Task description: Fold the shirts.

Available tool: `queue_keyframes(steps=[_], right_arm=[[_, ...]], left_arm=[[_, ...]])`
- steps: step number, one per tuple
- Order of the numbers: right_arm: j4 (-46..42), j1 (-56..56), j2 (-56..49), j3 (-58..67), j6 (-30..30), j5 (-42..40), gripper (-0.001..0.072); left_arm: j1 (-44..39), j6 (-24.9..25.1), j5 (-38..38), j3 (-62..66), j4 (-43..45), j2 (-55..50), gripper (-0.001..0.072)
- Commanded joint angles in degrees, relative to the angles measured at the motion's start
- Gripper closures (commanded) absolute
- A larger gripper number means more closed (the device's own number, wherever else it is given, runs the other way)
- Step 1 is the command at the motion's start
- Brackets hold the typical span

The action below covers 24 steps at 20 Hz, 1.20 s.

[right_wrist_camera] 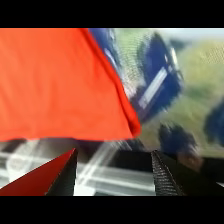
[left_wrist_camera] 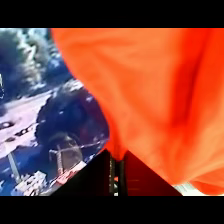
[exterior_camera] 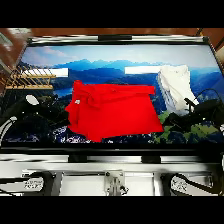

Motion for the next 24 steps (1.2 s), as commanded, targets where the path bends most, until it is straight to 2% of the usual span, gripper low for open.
queue_keyframes(steps=[1,5,6,7,9,10,13,17,20,22,24], right_arm=[[2.27,2.34,-0.24,-3.02,0.15,7.82,0.0134],[2.03,9.11,-3.67,-2.97,2.38,9.99,0.0136],[2.12,10.49,-3.74,-2.84,2.38,10.19,0.0216],[2.12,11.65,-3.74,-2.47,2.43,10.25,0.0331],[2.21,13.27,-3.74,-0.68,2.80,9.75,0.0596],[2.27,13.84,-3.58,0.79,2.78,8.87,0.0643],[3.04,14.45,1.03,9.53,0.26,6.38,0.0643],[3.13,14.29,14.80,29.92,-6.80,8.74,0.0643],[2.10,14.29,25.07,45.07,-8.44,18.69,0.0643],[2.19,14.29,31.06,50.80,-7.69,26.77,0.0643],[2.27,14.32,36.24,52.74,-5.07,30.95,0.0643]], left_arm=[[-0.15,1.18,-1.29,3.50,-0.17,0.11,0.0676],[-0.15,1.16,-3.06,8.59,-0.20,0.15,0.0676],[-0.15,1.18,-4.07,10.54,-0.20,0.28,0.0676],[-0.15,1.18,-4.72,12.98,-0.17,0.52,0.0676],[-0.15,1.18,-5.88,18.51,-0.17,0.85,0.0676],[-0.15,1.18,-6.91,21.42,-0.17,1.01,0.0676],[-0.17,1.20,-10.97,32.76,-0.17,2.56,0.0677],[-0.15,2.84,-6.73,53.09,-0.15,10.36,0.0677],[0.39,2.62,1.14,67.98,-0.11,18.21,0.0676],[0.92,2.62,10.80,68.00,0.39,26.27,0.0676],[1.14,2.23,18.10,64.26,1.88,33.97,0.0677]])
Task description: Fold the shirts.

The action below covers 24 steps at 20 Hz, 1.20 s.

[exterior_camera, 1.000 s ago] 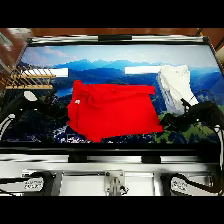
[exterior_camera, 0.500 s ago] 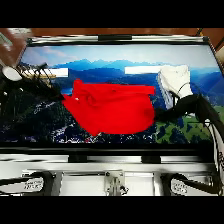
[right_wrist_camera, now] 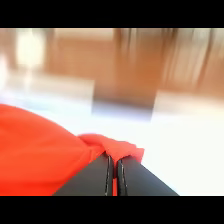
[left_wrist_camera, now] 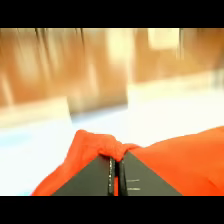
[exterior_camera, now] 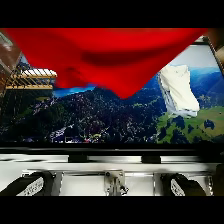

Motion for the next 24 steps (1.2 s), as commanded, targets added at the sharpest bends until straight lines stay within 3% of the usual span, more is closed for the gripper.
queue_keyframes(steps=[1,3,5,8,15,19,24], right_arm=[[-0.94,0.04,9.55,6.56,2.56,9.09,0.0643],[-2.71,0.04,11.74,6.56,4.00,5.18,0.0643],[-6.38,0.04,11.78,6.54,6.25,-1.68,0.0643],[-12.46,0.04,8.24,6.56,12.55,-13.22,0.0643],[-12.74,0.09,-14.14,6.49,15.69,-33.79,0.0643],[-9.16,0.09,-31.54,6.49,15.74,-31.65,0.0643],[-1.40,0.09,-46.53,6.49,17.29,-15.93,0.0642]], left_arm=[[0.44,-1.57,13.51,-1.11,3.39,12.50,0.0677],[0.44,-4.85,11.76,-3.89,8.70,16.87,0.0677],[0.44,-7.48,5.44,-4.76,14.34,18.47,0.0676],[0.44,-7.52,-4.59,-5.51,17.68,17.55,0.0677],[0.44,-7.39,-11.78,-20.98,18.05,8.83,0.0676],[0.35,-7.39,-11.30,-32.65,16.48,-2.08,0.0676],[0.33,-7.39,-3.54,-33.68,9.99,-18.93,0.0676]])
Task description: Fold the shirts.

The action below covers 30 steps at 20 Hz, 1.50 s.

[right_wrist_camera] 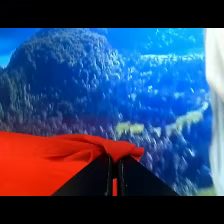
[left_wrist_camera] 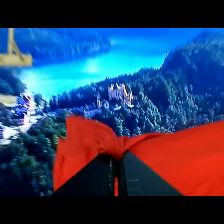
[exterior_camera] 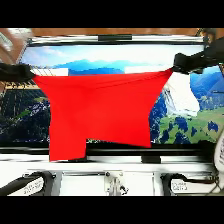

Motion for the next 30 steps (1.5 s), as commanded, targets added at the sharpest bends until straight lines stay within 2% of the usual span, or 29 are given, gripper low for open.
queue_keyframes(steps=[1,3,5,6,7,8,10,11,12,13,14,15,16,17,19,21,24,30], right_arm=[[4.87,-0.02,-9.64,0.07,1.90,11.34,0.0642],[5.57,0.00,-11.96,0.07,4.22,13.86,0.0642],[5.57,0.00,-13.84,0.07,4.76,12.63,0.0642],[5.70,-0.02,-14.43,0.07,5.42,11.76,0.0590],[6.21,-0.04,-14.58,0.09,5.55,10.93,0.0395],[6.60,-0.07,-14.25,0.15,5.11,9.27,0.0214],[3.80,-1.20,-11.93,0.13,0.72,2.23,0.0215],[-1.62,-1.92,-10.69,0.13,-1.70,-4.02,0.0216],[-10.78,-2.54,-9.73,0.00,-2.14,-12.11,0.0218],[-17.70,-3.21,-8.85,-1.07,-2.54,-18.73,0.0275],[-19.37,-4.33,-7.32,-3.76,-2.99,-21.05,0.0330],[-17.03,-5.81,-4.66,-8.35,-2.54,-19.47,0.0329],[-13.14,-7.10,-1.77,-13.60,-1.95,-15.87,0.0329],[-8.87,-8.15,1.29,-19.58,-1.84,-11.52,0.0328],[-5.11,-8.63,5.66,-29.68,-1.84,-5.44,0.0328],[-4.26,-8.46,7.45,-35.56,-1.81,-3.37,0.0328],[-3.26,-8.46,7.43,-37.42,-1.77,-2.58,0.0328],[-0.90,-8.46,7.43,-37.42,-0.31,0.87,0.0328]], left_arm=[[-0.07,0.00,6.21,-1.40,-5.40,-10.97,0.0675],[-0.07,0.00,8.41,-1.38,-7.50,-15.34,0.0675],[-0.07,-0.07,8.55,-1.40,-9.94,-19.19,0.0672],[-0.07,-0.46,8.04,-1.40,-11.72,-20.68,0.0602],[-0.04,-2.05,7.32,-1.38,-12.63,-21.62,0.0335],[0.24,-3.45,5.97,-1.25,-12.28,-21.70,-0.0012],[2.29,-2.05,-1.22,0.66,-9.44,-21.03,-0.0012],[4.04,-1.70,-7.43,2.14,-5.25,-20.74,0.0099],[5.86,-0.28,-13.86,2.19,-0.55,-20.15,0.0270],[8.02,0.50,-19.06,0.83,4.15,-19.34,0.0325],[10.36,0.76,-21.00,-1.60,5.97,-18.32,0.0324],[12.96,1.33,-20.87,-5.55,4.33,-16.76,0.0262],[15.28,2.80,-20.09,-10.36,0.35,-15.28,0.0114],[16.98,4.39,-18.82,-14.75,-3.39,-14.32,0.0075],[18.62,6.32,-15.10,-21.75,-7.43,-13.97,0.0097],[18.49,6.99,-10.69,-25.77,-7.43,-14.27,0.0098],[18.51,9.73,-5.31,-27.34,-9.33,-14.75,0.0104],[16.81,11.65,-4.74,-27.39,-11.34,-17.22,0.0111]])
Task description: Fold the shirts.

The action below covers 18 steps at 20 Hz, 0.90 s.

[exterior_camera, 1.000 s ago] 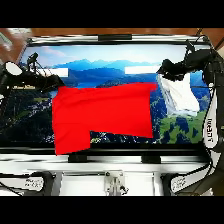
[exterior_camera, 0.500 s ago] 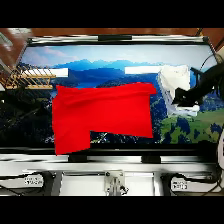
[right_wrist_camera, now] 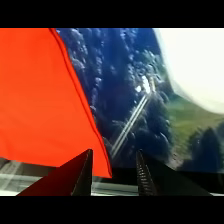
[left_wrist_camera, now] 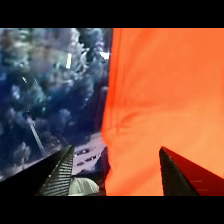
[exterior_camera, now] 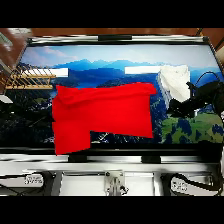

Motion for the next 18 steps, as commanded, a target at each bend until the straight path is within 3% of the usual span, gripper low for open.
queue_keyframes(steps=[1,2,3,4,6,8,9,13,18], right_arm=[[1.40,-0.07,0.24,-0.63,1.25,1.99,0.0328],[1.38,-0.07,0.24,-0.63,1.62,1.97,0.0325],[1.38,-0.07,0.24,-0.66,1.86,1.86,0.0247],[1.27,-0.07,0.24,-0.66,2.16,1.86,0.0204],[0.42,-0.07,-0.07,-1.05,2.75,1.92,0.0204],[0.15,-0.04,-0.35,-4.07,3.02,1.92,0.0205],[0.33,0.35,-0.35,-7.06,3.04,1.95,0.0204],[3.10,4.52,-0.35,-16.46,2.71,6.40,0.0204],[4.35,8.92,-0.35,-18.03,1.55,5.92,0.0205]], left_arm=[[-1.55,1.16,1.01,-0.50,-0.96,-1.62,0.0111],[-2.40,1.16,1.01,-0.50,-0.96,-2.21,0.0112],[-3.23,1.14,1.01,-0.50,-0.96,-2.84,0.0135],[-4.17,1.03,0.94,-0.50,-1.09,-3.63,0.0279],[-5.62,-0.04,1.38,-0.50,-1.18,-4.63,0.0341],[-5.81,-0.13,1.44,-0.37,-1.36,-4.50,0.0608],[-5.81,-0.11,1.25,-0.20,-1.36,-4.39,0.0671],[-5.81,0.17,0.79,-0.04,-1.57,-4.07,0.0676],[-5.81,2.27,-0.20,-0.04,-2.01,-4.00,0.0676]])
